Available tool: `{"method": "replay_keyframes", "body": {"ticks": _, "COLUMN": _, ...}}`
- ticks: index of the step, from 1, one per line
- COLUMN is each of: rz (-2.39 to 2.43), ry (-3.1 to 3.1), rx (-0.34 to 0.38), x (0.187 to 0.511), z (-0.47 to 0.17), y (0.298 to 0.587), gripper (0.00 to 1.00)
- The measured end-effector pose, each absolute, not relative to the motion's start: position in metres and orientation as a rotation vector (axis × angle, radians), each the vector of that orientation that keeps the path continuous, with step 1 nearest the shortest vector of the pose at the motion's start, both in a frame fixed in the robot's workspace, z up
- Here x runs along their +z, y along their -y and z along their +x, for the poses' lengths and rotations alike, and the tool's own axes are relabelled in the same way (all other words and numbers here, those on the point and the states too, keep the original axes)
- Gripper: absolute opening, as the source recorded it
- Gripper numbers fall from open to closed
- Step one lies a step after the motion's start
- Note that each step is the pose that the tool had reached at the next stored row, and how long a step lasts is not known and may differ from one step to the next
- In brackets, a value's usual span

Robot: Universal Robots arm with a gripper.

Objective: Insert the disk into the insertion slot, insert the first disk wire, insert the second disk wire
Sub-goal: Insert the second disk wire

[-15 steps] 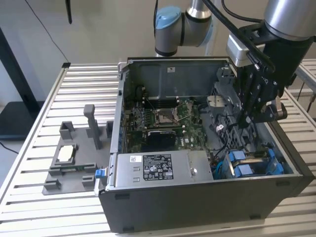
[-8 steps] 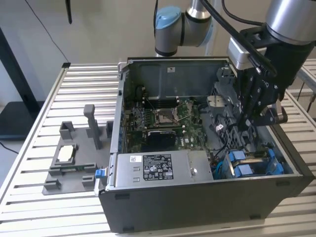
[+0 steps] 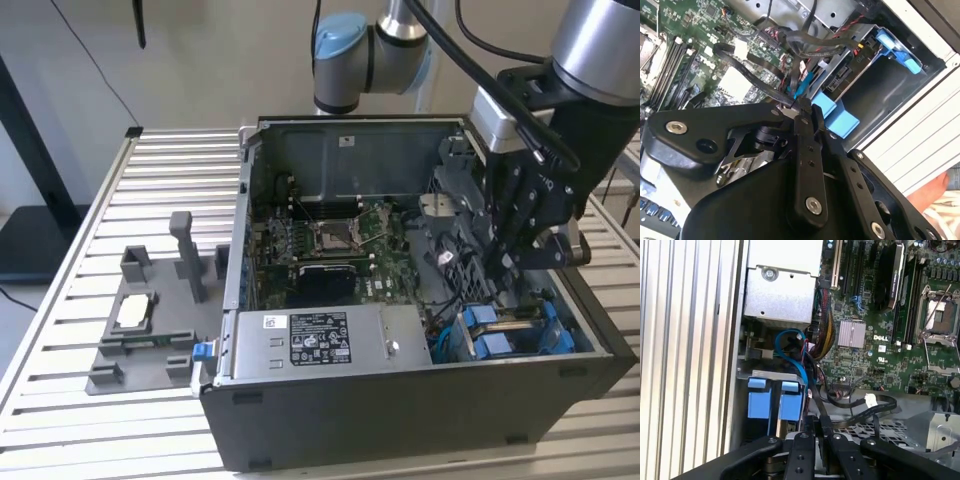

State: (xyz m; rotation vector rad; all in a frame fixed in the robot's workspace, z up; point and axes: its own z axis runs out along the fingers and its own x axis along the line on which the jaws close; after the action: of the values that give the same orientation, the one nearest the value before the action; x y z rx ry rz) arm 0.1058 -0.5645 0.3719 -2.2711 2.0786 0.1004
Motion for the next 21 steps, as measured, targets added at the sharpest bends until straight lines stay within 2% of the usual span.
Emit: {"method": "replay_keyframes", "body": {"ticks": 21, "rz": -2.263, "ry": -2.101, "rx": 0.118, "x": 0.362, "z": 0.125, "y": 0.576, "gripper": 0.16}}
